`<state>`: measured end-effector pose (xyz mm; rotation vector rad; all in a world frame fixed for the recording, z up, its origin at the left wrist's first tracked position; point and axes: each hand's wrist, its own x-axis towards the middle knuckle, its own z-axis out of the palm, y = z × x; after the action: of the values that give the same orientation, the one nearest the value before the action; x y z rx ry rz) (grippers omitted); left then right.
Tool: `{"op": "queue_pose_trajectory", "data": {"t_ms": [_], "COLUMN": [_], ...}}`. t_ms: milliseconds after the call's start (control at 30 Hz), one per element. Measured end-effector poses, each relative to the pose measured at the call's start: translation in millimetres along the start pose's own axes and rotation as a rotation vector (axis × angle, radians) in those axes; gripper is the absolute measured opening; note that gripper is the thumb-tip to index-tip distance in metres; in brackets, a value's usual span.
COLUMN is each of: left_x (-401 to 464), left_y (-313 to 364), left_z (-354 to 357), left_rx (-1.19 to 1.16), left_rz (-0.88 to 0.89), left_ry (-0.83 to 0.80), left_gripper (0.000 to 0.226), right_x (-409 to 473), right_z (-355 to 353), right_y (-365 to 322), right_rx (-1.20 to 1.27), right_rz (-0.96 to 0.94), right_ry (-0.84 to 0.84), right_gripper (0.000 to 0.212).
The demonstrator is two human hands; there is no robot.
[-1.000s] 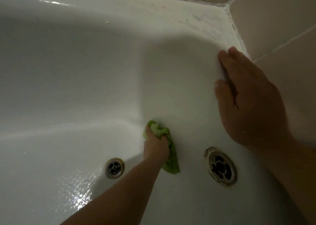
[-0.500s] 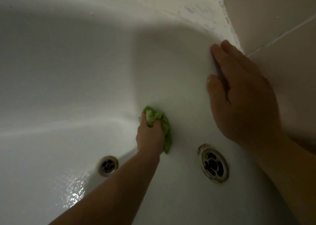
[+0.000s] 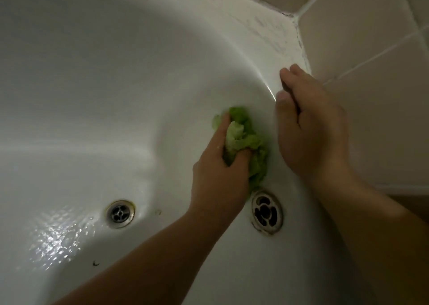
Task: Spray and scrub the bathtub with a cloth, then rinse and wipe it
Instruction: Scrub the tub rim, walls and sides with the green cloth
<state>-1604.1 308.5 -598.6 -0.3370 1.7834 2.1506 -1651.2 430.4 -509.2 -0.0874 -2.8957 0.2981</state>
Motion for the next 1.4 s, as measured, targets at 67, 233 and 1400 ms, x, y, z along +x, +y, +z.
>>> {"op": "queue_pose_trajectory", "data": {"t_ms": [67, 233, 1400], "left_x": [-6, -15, -16], "left_y": [19, 5, -2], "left_z": [5, 11, 0], "left_rx": [0.035, 0.036, 0.277], "left_rz": [0.097, 0.048, 0.504], "left_ry": [-0.015, 0.036, -0.013], "left_gripper": [0.066, 0.064, 0.042], "right_x": [1, -63, -83], "right_z": [-4, -14, -20], "right_y": [-2, 2, 3], "right_rx": [0.001, 0.074, 0.039], "right_rz": [0.018, 0.026, 0.071], "right_ry": [-0.028, 0.016, -0.046], "right_gripper": [0.045, 0.045, 0.056]}}
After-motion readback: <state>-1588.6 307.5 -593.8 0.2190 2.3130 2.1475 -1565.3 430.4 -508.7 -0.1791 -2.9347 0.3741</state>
